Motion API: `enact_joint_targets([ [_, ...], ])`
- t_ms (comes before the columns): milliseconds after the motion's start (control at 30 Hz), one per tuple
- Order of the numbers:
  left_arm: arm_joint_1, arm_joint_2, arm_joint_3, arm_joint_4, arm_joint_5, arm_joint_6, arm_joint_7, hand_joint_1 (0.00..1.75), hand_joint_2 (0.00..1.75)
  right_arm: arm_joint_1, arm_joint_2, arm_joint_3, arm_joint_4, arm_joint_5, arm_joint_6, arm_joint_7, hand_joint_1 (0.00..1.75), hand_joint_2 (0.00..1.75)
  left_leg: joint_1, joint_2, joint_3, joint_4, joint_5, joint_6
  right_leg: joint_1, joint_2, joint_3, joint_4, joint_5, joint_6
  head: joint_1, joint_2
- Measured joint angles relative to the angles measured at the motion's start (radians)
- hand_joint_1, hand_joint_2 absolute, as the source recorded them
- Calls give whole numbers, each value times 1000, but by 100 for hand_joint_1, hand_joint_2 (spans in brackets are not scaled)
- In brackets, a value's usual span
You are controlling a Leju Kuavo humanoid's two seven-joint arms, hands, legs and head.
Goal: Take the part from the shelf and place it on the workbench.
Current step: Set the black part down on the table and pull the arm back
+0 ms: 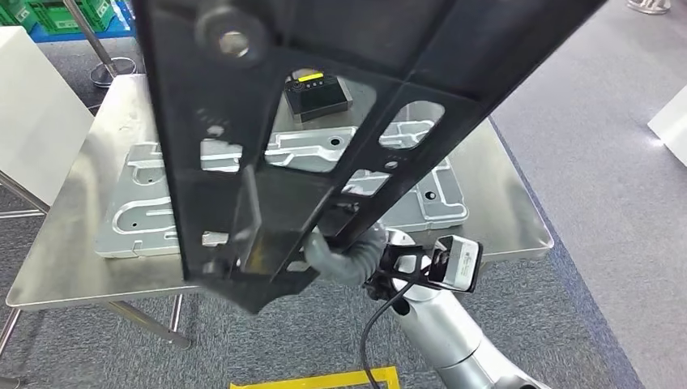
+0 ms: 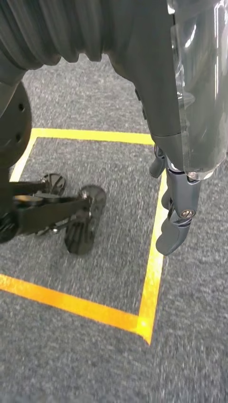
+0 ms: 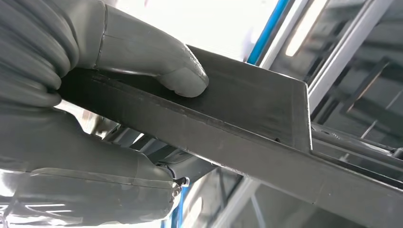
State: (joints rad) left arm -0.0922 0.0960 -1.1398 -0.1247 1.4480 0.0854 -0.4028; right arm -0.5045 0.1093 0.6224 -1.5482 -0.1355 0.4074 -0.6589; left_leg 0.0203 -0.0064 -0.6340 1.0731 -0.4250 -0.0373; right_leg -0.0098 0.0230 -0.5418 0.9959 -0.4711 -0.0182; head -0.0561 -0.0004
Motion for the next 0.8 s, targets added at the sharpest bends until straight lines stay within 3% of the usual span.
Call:
enact_joint_targets([
  [67, 0, 0, 0, 0, 0, -1, -1, 0, 175, 0, -6, -35, 1, 17, -17, -5, 175, 175, -4, 0, 29, -68, 17, 12, 4, 0, 2, 2, -8, 10, 0, 0],
  [200, 0, 0, 0, 0, 0, -1, -3, 0, 175, -1, -14, -81, 1, 27, -23, -6, 175, 175, -3, -1, 36, -75, 9, 39, 3, -5, -5, 25, -29, 32, 0, 0],
  [233, -1, 0, 0, 0, 0, -1, -4, 0, 175, -1, -15, -86, 1, 28, -24, -7, 175, 175, -2, 0, 40, -78, 8, 45, 2, -8, -24, 66, -50, 35, 0, 0],
  [300, -2, 0, 0, 0, 0, -1, -4, 0, 175, 1, -18, -94, 2, 30, -28, -7, 175, 175, -4, 1, 43, -78, 4, 53, 1, -12, -100, 202, -108, 39, 0, 0],
  [333, -1, 0, 0, 0, 0, -1, -5, 0, 175, 3, -20, -97, 3, 37, -38, -5, 175, 175, -5, 1, 44, -78, 1, 54, 0, -12, -141, 266, -125, 40, 0, 0],
  [367, -1, 0, 0, 0, 0, -1, -7, 0, 175, 4, -22, -102, 4, 51, -57, -1, 175, 175, -6, 1, 46, -77, -1, 55, 0, -12, -169, 300, -123, 40, 0, 0],
  [400, 0, 0, 0, 0, 0, -1, -8, 0, 175, 4, -24, -109, 6, 71, -85, 5, 175, 175, -7, 0, 50, -76, -5, 55, 0, -12, -176, 293, -99, 39, 0, 0],
  [433, 0, -1, 0, 0, 0, -1, -10, 0, 175, 0, -27, -123, 12, 96, -120, 13, 175, 175, -9, -1, 56, -76, -9, 55, 0, -12, -161, 244, -58, 36, 0, 0],
  [467, 0, -1, 0, 0, 0, -1, -11, 0, 175, -9, -30, -142, 24, 120, -158, 21, 175, 175, -9, -3, 62, -76, -13, 54, 0, -13, -133, 170, -11, 30, 0, 0],
  [533, 0, -2, 0, 0, 0, 1, -13, 0, 175, -51, -37, -198, 72, 175, -236, 42, 175, 175, -14, -5, 69, -73, -21, 47, 5, -15, -83, 49, 45, 21, 0, 0],
  [600, 1, -3, 1, 0, 0, 5, -17, 0, 175, -117, -45, -254, 153, 264, -326, 71, 175, 175, -17, -4, 69, -73, -25, 38, 10, -15, -72, 18, 50, 15, 0, 0],
  [700, 0, -2, 6, 0, 0, 9, -24, 0, 175, -234, -59, -299, 296, 479, -492, 139, 175, 175, -17, -1, 62, -53, -41, 24, 2, -12, -69, 9, 54, 2, 0, 0],
  [733, 0, -1, 7, 0, 0, 9, -26, 0, 175, -274, -60, -302, 341, 561, -541, 169, 175, 175, -16, -1, 46, -16, -62, 19, -1, -12, -68, 6, 55, -2, 0, 0],
  [800, 0, -1, 8, 0, 0, 8, -29, 0, 175, -347, -61, -297, 427, 721, -608, 237, 175, 175, -13, 0, -16, 111, -123, 12, -1, -12, -67, 5, 54, -6, 0, 0],
])
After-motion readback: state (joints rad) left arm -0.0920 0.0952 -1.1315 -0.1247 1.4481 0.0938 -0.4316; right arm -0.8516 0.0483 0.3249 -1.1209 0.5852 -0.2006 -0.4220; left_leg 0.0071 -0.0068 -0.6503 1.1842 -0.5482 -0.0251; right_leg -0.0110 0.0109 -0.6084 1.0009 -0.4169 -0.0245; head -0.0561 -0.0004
